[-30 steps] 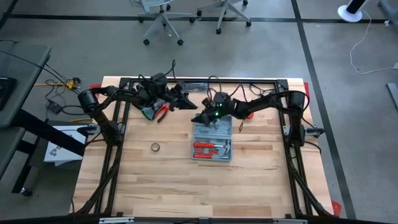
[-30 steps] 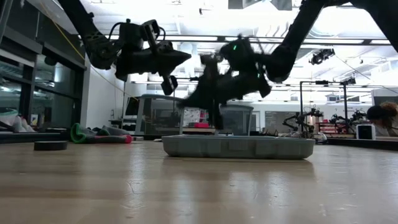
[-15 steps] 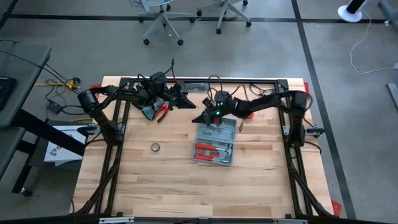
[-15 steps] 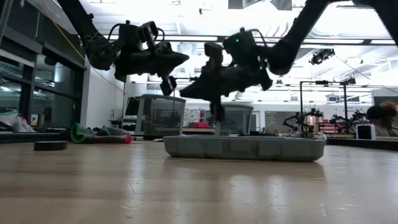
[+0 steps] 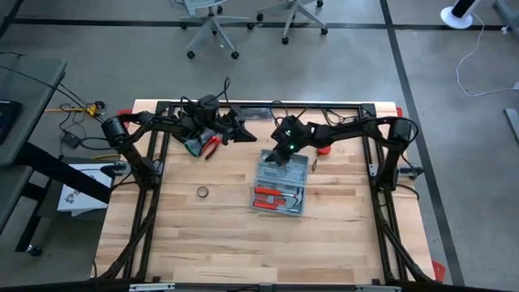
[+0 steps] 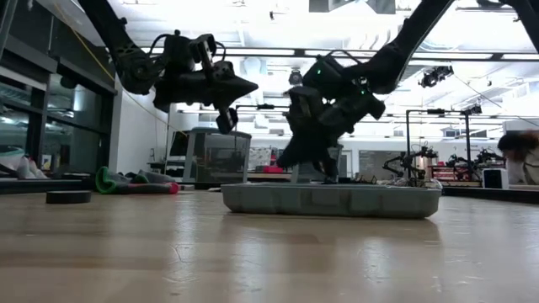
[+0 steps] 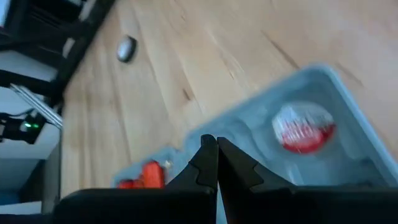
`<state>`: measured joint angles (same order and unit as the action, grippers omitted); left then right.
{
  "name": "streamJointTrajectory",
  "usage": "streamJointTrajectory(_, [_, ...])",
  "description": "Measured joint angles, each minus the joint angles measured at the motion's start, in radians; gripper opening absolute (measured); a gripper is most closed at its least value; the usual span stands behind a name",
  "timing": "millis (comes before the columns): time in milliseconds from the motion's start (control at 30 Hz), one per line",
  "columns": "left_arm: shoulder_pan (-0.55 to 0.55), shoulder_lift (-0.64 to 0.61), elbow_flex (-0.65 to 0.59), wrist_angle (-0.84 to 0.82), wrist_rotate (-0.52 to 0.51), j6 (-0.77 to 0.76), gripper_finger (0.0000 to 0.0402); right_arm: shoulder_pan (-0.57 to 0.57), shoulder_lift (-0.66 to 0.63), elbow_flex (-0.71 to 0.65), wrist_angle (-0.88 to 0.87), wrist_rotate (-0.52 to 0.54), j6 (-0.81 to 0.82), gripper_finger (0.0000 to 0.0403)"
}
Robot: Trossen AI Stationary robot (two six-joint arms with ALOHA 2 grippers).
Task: Prefit tool cases
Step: Put the hex key set into the gray prefit tool case
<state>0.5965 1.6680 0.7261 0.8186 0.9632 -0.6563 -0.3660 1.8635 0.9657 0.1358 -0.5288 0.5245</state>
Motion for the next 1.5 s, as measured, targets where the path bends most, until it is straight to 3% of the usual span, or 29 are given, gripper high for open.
streamJointTrajectory(333, [-0.033,0.000,0.000,-0.261,-0.055,0.148,0.0000,0.053,0.055,0.001,0.061,-0.086,0.090,0.0000])
streamJointTrajectory(533, [-0.045,0.000,0.000,-0.365,-0.056,0.174,0.0000,0.058,-0.012,0.001,0.053,-0.065,0.124,0.0000])
streamJointTrajectory(700, [-0.073,0.000,0.000,-0.533,-0.053,0.222,0.0000,0.130,-0.040,0.002,0.044,-0.081,0.149,0.0000])
streamJointTrajectory(800, [-0.103,0.000,-0.001,-0.626,-0.064,0.294,0.0000,0.170,-0.032,0.002,0.011,-0.011,0.149,0.0000])
streamJointTrajectory(900, [-0.138,0.000,-0.018,-0.636,-0.076,0.306,0.0000,0.174,-0.035,0.001,0.007,0.031,0.156,0.0000])
streamJointTrajectory(1333, [-0.255,0.000,-0.045,-0.669,-0.238,0.275,0.0000,0.177,0.047,0.002,0.089,-0.062,0.180,0.0000])
streamJointTrajectory(1500, [-0.290,0.003,-0.045,-0.695,-0.244,0.274,0.0000,0.203,0.076,0.002,0.170,-0.073,0.230,0.0000])
